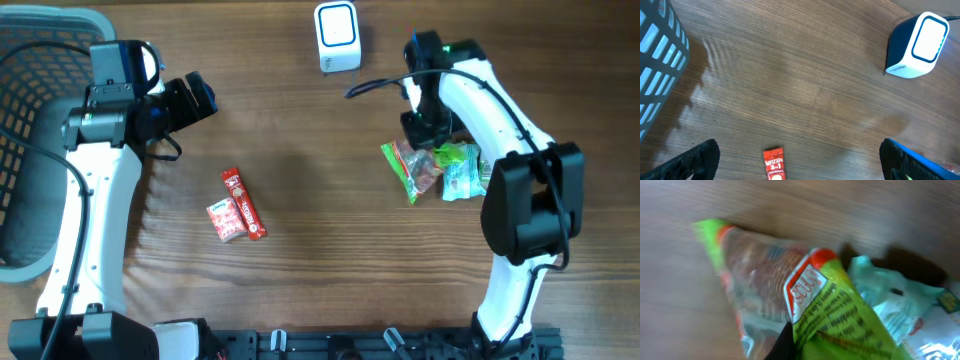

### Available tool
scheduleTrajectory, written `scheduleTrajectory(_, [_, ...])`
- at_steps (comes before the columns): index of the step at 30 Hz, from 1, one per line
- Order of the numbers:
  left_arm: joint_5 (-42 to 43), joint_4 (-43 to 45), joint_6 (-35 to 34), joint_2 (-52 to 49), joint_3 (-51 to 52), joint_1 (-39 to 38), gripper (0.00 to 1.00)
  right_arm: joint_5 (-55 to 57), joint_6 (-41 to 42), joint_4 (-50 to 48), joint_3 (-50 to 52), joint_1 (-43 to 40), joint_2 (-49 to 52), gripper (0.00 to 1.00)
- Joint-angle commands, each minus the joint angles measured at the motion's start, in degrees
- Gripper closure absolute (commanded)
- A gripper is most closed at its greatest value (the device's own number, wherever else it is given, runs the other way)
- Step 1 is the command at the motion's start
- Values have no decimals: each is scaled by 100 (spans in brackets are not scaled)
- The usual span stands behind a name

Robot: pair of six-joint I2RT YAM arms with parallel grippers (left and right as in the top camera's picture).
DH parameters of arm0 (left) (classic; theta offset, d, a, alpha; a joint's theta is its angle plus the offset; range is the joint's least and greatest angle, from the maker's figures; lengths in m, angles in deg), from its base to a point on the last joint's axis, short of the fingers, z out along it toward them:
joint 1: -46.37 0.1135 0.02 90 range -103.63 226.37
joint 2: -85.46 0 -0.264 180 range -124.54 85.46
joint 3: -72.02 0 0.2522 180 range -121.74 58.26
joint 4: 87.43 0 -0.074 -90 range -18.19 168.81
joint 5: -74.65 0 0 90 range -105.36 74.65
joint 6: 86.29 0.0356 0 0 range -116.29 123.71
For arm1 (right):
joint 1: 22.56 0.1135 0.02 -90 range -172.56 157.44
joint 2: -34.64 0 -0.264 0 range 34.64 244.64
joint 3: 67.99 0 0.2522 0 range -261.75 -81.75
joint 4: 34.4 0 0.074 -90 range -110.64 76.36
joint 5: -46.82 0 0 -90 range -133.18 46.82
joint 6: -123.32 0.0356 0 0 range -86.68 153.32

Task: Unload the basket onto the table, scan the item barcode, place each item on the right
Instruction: 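Carry the bag right and set it down beside the noodle cup, then reach the right gripper left to the red Nescafe stick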

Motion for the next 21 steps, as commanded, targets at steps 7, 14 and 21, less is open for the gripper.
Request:
scheduleTrajectory(7, [-13, 15, 72, 42, -33, 42, 0, 1187, 544, 96, -74, -90, -146, 11])
scheduleTrajectory(14, [-13, 15, 72, 42, -33, 42, 0, -2153, -164, -11, -640, 310, -898, 12])
scheduleTrajectory(21, [-13, 15, 72, 42, -33, 42, 0, -3506, 133, -1150, -496, 1523, -909, 24])
